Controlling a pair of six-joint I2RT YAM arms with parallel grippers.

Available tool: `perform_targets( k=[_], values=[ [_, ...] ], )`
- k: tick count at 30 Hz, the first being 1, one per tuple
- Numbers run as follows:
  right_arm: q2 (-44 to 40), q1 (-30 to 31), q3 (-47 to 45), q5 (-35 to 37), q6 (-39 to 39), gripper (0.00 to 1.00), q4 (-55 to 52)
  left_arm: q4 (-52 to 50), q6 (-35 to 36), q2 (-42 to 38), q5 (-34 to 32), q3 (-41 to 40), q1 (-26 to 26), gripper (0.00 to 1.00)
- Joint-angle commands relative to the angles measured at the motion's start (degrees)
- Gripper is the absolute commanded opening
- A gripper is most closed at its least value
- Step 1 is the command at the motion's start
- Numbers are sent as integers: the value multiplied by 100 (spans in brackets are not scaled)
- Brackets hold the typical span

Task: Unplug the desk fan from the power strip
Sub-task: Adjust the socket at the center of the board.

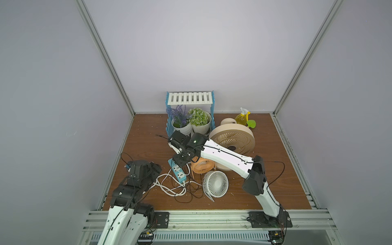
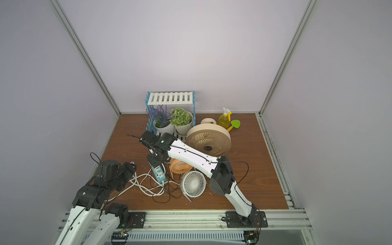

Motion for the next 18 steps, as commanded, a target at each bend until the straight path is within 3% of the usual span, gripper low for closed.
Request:
perform_targets(
  k=[1,5,11,18],
  values=[
    [-566,71,-683,-199,107,0,345,-224,309,138,209,-106,-26,87],
    [-908,121,-1624,-444,200,0,763,-230,779,428,753,-140,-26,87],
    [-1278,3,-2497,-847,587,0,1476,-222,1254,946,2089,-252,-123,75],
    [-1356,-52,-2643,-862,648,0,1604,-157,1124,1828,1653,-276,-590,64]
  ],
)
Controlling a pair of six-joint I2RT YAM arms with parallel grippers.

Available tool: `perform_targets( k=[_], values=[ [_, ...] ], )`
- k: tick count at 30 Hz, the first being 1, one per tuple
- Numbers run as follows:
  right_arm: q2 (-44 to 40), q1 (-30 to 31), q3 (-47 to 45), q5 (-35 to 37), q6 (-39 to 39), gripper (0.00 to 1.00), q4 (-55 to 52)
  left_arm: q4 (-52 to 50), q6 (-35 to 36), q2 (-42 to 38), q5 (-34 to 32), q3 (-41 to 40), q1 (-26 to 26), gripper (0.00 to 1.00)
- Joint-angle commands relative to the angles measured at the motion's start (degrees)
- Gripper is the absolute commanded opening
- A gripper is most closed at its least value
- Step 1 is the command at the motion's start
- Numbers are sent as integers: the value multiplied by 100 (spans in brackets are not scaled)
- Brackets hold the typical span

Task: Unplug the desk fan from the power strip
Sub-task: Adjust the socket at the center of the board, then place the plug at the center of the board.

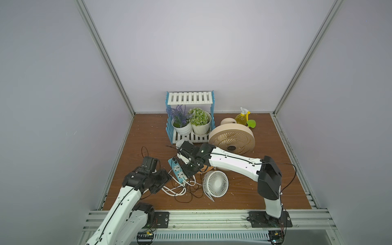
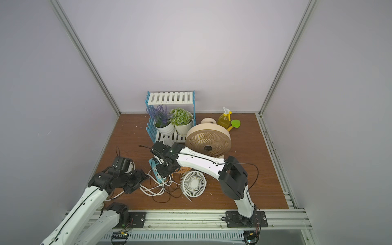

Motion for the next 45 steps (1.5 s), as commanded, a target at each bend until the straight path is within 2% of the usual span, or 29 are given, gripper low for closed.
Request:
perform_targets(
  k=[1,6,12,16,21,26,29,30,37,41,45],
  values=[
    [-267,-24,-10,-58,114,0,254,-46,42,356,-183,-66,-236,63],
    [-322,-38,-122,-21,155,0,326,412,-143,404,-216,-327,-308,59],
    [-367,-35,-147,-18,178,0,347,1835,-593,797,254,-888,-318,55],
    [-406,-27,-143,-4,169,0,331,2505,-616,1237,354,-926,-311,50],
    [-460,-39,-158,30,167,0,302,2713,-493,1675,414,-738,-313,35],
    [-472,-45,-162,49,165,0,276,2533,-494,1458,325,-752,-311,18],
    [-448,-68,-163,32,183,0,290,2352,-464,1327,252,-749,-311,2],
    [-448,-80,-162,12,191,0,290,2251,-447,1277,225,-728,-315,0],
    [-512,-411,-621,-424,545,0,843,1505,-8,514,110,-227,-311,0],
    [-271,-429,-801,-890,807,0,1441,1259,396,447,614,190,-313,0],
    [73,-335,-731,-1284,1031,0,1973,1471,553,390,1157,373,-312,0]
  ],
)
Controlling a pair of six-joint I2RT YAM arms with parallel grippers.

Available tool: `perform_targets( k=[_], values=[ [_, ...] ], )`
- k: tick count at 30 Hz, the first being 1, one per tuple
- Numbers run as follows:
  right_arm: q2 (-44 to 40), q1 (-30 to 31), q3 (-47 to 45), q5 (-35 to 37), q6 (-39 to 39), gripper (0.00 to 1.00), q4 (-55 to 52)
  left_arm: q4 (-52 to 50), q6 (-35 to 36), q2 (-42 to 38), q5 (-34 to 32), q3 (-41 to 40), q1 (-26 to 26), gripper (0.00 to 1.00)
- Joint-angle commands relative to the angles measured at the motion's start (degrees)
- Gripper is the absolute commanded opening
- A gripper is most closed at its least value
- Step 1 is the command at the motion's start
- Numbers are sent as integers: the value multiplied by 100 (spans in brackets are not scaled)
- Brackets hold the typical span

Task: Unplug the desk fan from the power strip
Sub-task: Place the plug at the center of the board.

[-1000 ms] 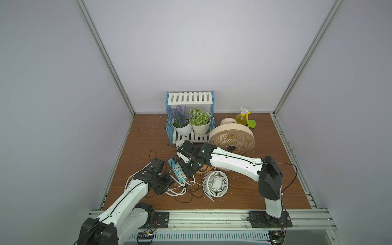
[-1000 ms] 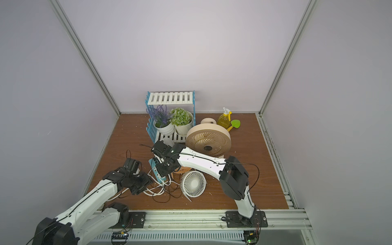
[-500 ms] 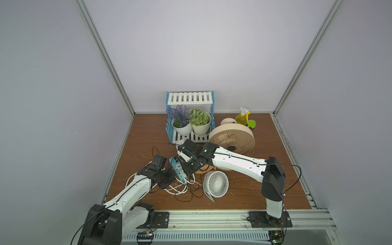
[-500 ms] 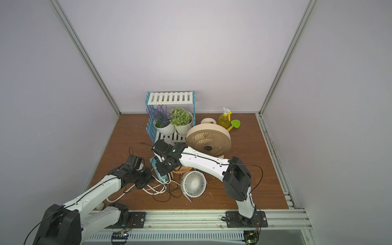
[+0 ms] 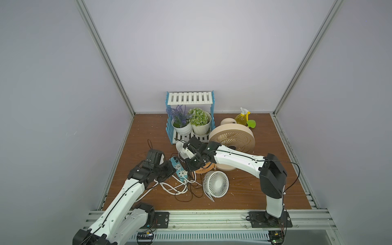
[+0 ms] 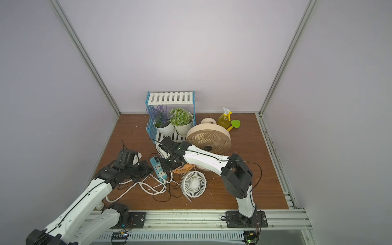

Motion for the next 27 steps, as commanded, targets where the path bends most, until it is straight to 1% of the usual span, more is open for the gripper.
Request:
perform_targets(
  k=[1,5,10,11,12,13,15,18,19,22,27],
  values=[
    [311,157,105,-555,294,0,762,-85,368,-66,638,163,-44,0],
    [670,323,307,-976,355,0,1064,213,398,-152,1113,260,-45,2],
    [882,500,297,-1284,339,0,1240,385,381,-321,1112,349,-42,7],
    [884,516,216,-1387,382,1,1381,410,367,-332,1111,372,-43,8],
    [877,531,131,-1463,429,5,1498,431,362,-337,1120,374,-41,8],
    [881,541,47,-1532,482,14,1621,442,354,-331,1117,375,-47,8],
    [843,528,-35,-1543,516,34,1675,441,345,-318,1107,379,-43,9],
    [619,469,-73,-1239,425,57,1527,312,362,-311,1016,368,-40,9],
    [495,421,-98,-1121,390,63,1469,255,372,-314,978,361,-40,9],
    [115,253,-174,-868,279,73,1286,126,407,-337,869,314,-36,9],
    [-468,113,-190,-581,20,82,882,113,411,-359,802,240,-34,9]
  ],
)
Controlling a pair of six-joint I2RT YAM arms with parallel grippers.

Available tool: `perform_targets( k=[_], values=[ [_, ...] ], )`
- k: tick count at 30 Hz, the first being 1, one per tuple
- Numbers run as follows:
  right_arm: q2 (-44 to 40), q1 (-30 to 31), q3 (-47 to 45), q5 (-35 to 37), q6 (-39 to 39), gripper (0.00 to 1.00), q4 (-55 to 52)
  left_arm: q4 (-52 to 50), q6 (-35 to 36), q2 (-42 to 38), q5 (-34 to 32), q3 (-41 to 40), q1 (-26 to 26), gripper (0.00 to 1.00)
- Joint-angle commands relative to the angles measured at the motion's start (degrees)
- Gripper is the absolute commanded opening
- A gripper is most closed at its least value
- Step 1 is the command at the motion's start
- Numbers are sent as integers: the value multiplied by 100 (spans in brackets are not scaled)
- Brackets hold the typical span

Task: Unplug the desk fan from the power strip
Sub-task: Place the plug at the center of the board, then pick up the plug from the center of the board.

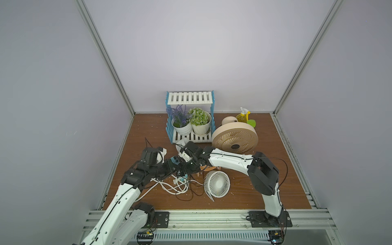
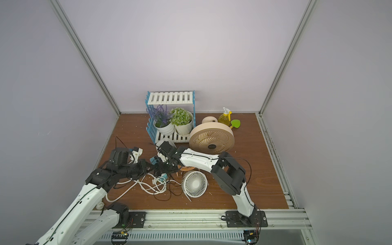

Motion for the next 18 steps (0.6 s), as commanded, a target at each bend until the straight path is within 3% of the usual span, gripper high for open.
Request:
perform_targets(
  k=[1,9,14,18],
  values=[
    [-847,100,147,-53,-380,83,103,199,83,109,-21,-104,-69,9],
    [-1519,63,-360,375,-353,85,150,228,89,168,-3,-185,-70,8],
    [-1707,7,-448,774,-380,78,-36,99,79,168,-85,-265,-62,7],
    [-1736,71,-537,385,-412,71,277,111,35,168,-99,-314,-62,7]
  ],
)
